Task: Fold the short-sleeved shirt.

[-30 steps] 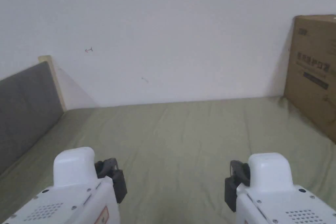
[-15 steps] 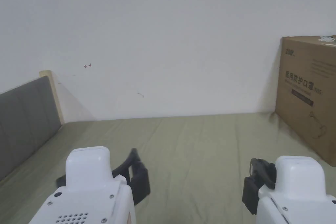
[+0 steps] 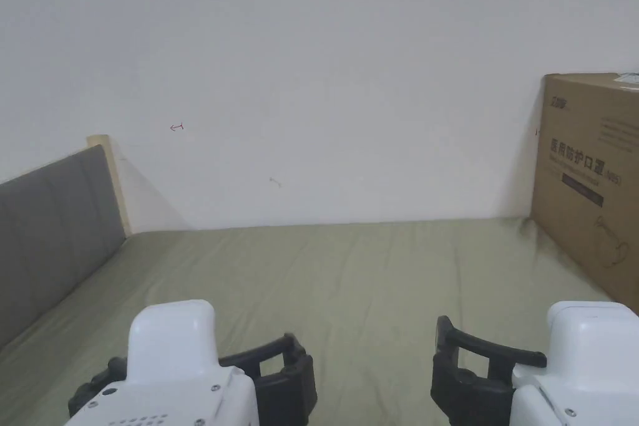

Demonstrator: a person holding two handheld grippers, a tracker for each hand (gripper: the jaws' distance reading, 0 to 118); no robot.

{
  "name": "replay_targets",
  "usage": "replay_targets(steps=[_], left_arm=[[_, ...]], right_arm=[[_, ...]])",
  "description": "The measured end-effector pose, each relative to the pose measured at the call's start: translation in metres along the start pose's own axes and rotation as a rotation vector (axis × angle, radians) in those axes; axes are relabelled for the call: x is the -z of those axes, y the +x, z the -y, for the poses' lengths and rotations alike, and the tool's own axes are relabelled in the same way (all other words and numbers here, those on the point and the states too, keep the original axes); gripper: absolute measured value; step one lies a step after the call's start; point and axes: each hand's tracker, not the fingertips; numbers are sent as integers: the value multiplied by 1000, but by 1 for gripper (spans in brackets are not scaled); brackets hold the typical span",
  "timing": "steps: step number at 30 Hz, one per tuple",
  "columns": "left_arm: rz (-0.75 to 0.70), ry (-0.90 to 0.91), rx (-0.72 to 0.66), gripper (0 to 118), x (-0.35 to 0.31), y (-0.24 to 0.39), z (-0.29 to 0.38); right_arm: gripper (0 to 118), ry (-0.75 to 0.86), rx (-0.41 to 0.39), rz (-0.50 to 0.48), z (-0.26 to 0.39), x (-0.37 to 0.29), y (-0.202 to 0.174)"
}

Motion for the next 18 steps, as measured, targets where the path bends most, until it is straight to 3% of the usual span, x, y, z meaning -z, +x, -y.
replay_targets(steps=[3, 7, 14, 18], left_arm=[[52, 73, 20, 118, -5, 2, 6], [12, 92, 20, 118, -6, 3, 3], [3, -1, -88, 118, -4, -4, 0], [-23, 11, -57, 118, 1, -1, 3]], right_arm=[[118, -12, 6, 8, 1, 3, 4], [118, -38, -10, 20, 2, 8, 5], [118, -45, -6, 10, 1, 9, 3], [118, -49, -34, 16, 3, 9, 0]])
